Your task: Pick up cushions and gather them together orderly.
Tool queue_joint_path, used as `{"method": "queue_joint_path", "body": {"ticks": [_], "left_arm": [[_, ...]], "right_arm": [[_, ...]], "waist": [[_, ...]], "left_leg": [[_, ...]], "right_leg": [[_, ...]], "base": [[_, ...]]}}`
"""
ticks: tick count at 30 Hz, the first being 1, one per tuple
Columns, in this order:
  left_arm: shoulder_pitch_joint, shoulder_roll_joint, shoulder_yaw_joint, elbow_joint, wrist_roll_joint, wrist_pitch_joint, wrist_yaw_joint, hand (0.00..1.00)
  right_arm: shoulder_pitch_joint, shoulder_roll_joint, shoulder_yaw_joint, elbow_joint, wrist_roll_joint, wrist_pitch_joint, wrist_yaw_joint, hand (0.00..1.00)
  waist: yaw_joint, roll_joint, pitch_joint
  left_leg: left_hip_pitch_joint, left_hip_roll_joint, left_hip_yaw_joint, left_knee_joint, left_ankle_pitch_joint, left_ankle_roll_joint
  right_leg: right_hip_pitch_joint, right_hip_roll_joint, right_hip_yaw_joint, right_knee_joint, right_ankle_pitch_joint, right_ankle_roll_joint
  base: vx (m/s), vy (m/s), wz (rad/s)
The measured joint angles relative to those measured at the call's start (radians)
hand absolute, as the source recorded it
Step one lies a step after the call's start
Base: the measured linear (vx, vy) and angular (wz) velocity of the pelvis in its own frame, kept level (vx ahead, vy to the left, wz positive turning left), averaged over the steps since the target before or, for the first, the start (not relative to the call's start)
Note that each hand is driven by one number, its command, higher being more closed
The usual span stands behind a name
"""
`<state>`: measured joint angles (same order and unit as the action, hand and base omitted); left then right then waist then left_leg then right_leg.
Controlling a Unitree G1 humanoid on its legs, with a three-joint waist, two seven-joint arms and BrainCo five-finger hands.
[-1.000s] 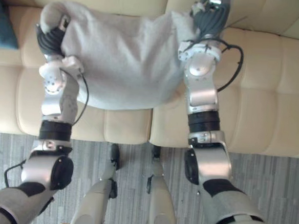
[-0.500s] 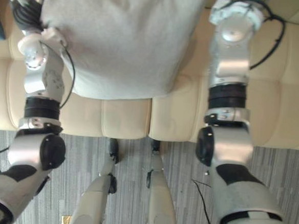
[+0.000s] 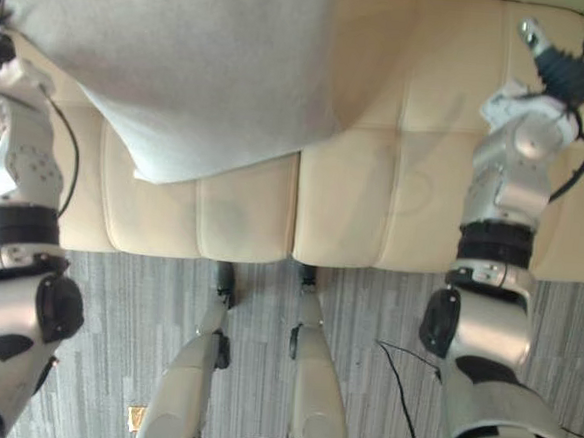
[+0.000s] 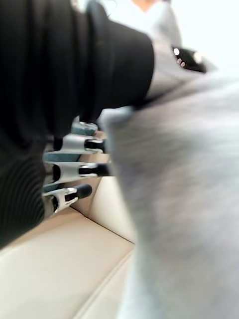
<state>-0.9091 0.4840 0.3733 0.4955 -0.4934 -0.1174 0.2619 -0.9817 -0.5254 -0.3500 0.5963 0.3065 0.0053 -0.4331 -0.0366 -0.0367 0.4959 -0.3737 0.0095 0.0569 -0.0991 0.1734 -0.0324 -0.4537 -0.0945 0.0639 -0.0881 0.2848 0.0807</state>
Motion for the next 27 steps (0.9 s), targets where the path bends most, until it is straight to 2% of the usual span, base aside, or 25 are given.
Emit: {"method": "queue_joint_path", "body": {"ticks": [1,2,3,5,11,14,17,19,21,22,25,27], "left_arm": [[0.022,0.003,0.006,-0.001,0.0,-0.001,-0.007,0.0],[0.044,0.007,0.006,-0.001,0.003,-0.001,-0.011,0.0],[0.062,0.009,0.007,-0.001,0.004,-0.001,-0.012,0.0],[0.095,0.013,0.022,0.0,0.014,-0.001,-0.012,0.0],[0.193,0.011,0.028,-0.017,0.081,0.002,-0.012,0.0],[0.327,-0.024,0.023,-0.128,0.102,0.004,-0.016,0.0],[0.498,-0.122,-0.016,-0.206,0.145,0.01,-0.035,0.0],[0.645,-0.235,-0.07,-0.228,0.181,0.024,-0.065,0.0],[0.756,-0.314,-0.115,-0.226,0.198,0.043,-0.088,0.0],[0.82,-0.357,-0.14,-0.216,0.208,0.051,-0.107,0.0],[0.922,-0.419,-0.159,-0.096,0.241,0.068,-0.145,0.0],[0.952,-0.433,-0.159,-0.011,0.269,0.073,-0.162,0.0]], "right_arm": [[0.028,0.0,0.001,0.0,0.0,0.0,0.008,0.0],[0.057,0.0,0.001,0.0,-0.003,0.0,0.023,0.0],[0.077,0.0,0.002,-0.001,-0.003,-0.001,0.032,0.0],[0.104,0.004,0.022,-0.001,-0.007,-0.001,0.055,0.0],[0.201,0.02,0.086,-0.039,-0.037,-0.001,0.109,0.0],[0.296,0.056,0.111,-0.091,-0.075,-0.006,0.142,0.0],[0.436,0.116,0.15,-0.142,-0.115,-0.007,0.178,0.0],[0.561,0.189,0.182,-0.172,-0.146,-0.01,0.214,0.0],[0.659,0.254,0.21,-0.172,-0.157,-0.01,0.243,0.0],[0.722,0.294,0.223,-0.171,-0.17,-0.009,0.268,0.0],[0.867,0.346,0.254,-0.134,-0.215,-0.006,0.326,0.0],[0.908,0.366,0.263,-0.078,-0.235,-0.006,0.356,0.0]], "waist": [[0.002,0.001,0.0],[0.003,0.001,-0.001],[0.005,0.001,-0.001],[0.019,0.004,-0.002],[0.028,0.004,-0.002],[0.027,0.005,-0.003],[0.033,0.012,-0.022],[0.038,0.022,-0.064],[0.039,0.025,-0.076],[0.04,0.027,-0.108],[0.04,0.039,-0.177],[0.039,0.041,-0.218]], "left_leg": [[0.01,0.0,-0.006,0.0,-0.002,-0.002],[0.019,-0.003,-0.012,0.0,-0.006,-0.007],[0.025,-0.008,-0.017,-0.002,-0.008,-0.013],[0.026,-0.002,-0.017,-0.002,-0.002,-0.026],[0.026,0.001,-0.022,-0.003,0.008,-0.029],[0.041,-0.002,-0.019,-0.002,0.006,-0.03],[0.065,-0.002,-0.022,-0.002,-0.006,-0.032],[0.072,-0.004,-0.021,-0.002,-0.018,-0.026],[0.11,-0.002,-0.021,-0.003,-0.037,-0.028],[0.116,-0.001,-0.021,-0.003,-0.048,-0.033],[0.154,0.002,-0.023,-0.003,-0.064,-0.033],[0.173,0.003,-0.019,-0.003,-0.073,-0.032]], "right_leg": [[0.011,0.0,-0.001,0.0,-0.003,-0.002],[0.024,-0.003,0.0,0.0,-0.022,-0.019],[0.033,-0.007,0.002,0.0,-0.051,-0.021],[0.032,-0.002,0.004,0.0,-0.062,-0.013],[0.034,-0.001,0.0,0.0,-0.054,0.0],[0.048,-0.002,0.0,0.0,-0.042,-0.006],[0.072,-0.002,0.0,0.0,-0.045,-0.004],[0.08,-0.004,0.003,0.0,-0.06,0.004],[0.117,-0.003,0.003,0.0,-0.087,0.007],[0.124,-0.002,0.001,0.0,-0.101,0.013],[0.163,0.0,-0.004,0.0,-0.121,0.007],[0.18,0.0,-0.004,0.0,-0.132,0.004]], "base": [[-0.04,0.013,0.09],[-0.05,0.006,0.2],[-0.05,0.0,0.18],[-0.09,-0.031,0.03],[-0.06,-0.027,0.01],[0.0,0.0,0.0],[0.0,0.0,0.0],[0.0,0.0,0.0],[0.0,0.0,0.0],[0.0,0.0,0.0],[0.07,-0.022,-0.01],[0.05,-0.019,-0.04]]}}
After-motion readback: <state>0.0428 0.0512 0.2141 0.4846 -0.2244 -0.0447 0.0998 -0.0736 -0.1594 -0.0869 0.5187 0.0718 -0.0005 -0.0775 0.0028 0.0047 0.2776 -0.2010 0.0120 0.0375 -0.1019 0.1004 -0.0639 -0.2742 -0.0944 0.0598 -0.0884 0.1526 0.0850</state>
